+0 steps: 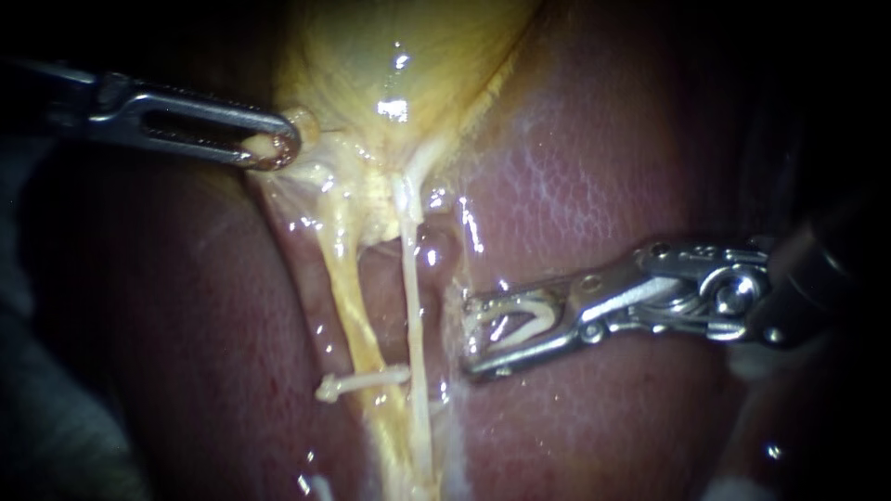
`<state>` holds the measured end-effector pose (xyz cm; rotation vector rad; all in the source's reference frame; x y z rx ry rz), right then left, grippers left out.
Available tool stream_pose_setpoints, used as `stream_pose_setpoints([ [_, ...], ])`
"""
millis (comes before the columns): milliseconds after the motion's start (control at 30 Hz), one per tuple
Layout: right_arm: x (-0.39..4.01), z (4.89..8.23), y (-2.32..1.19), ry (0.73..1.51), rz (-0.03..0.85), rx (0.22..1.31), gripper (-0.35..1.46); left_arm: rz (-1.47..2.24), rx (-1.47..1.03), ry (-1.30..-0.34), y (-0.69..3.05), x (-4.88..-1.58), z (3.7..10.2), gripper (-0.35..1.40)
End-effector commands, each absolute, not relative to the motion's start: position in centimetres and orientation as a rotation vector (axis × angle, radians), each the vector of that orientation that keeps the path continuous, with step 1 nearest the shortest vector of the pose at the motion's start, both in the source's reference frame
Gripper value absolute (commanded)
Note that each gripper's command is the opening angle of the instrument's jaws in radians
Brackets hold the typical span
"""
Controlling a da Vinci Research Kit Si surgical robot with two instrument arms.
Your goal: Clipping second clip left tube
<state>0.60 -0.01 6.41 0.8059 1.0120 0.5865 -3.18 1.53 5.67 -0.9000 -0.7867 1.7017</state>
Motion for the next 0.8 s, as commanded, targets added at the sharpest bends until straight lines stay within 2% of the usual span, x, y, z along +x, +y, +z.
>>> stream_pose_setpoints([
  [33, 0.59, 6.42, -0.01, 1.009, 0.588, 0.804, 0.5, 1.702, -0.9, -0.787, 1.53, -3.18, 5.67, -0.35],
  [400, 0.53, 6.36, 0.02, 1.011, 0.583, 0.806, 0.5, 1.702, -0.9, -0.787, 1.53, -3.18, 5.67, -0.35],
  [800, 0.59, 5.98, 0.02, 1.068, 0.606, 0.839, 0.5, 1.702, -0.9, -0.787, 1.53, -3.18, 5.67, -0.35],
])
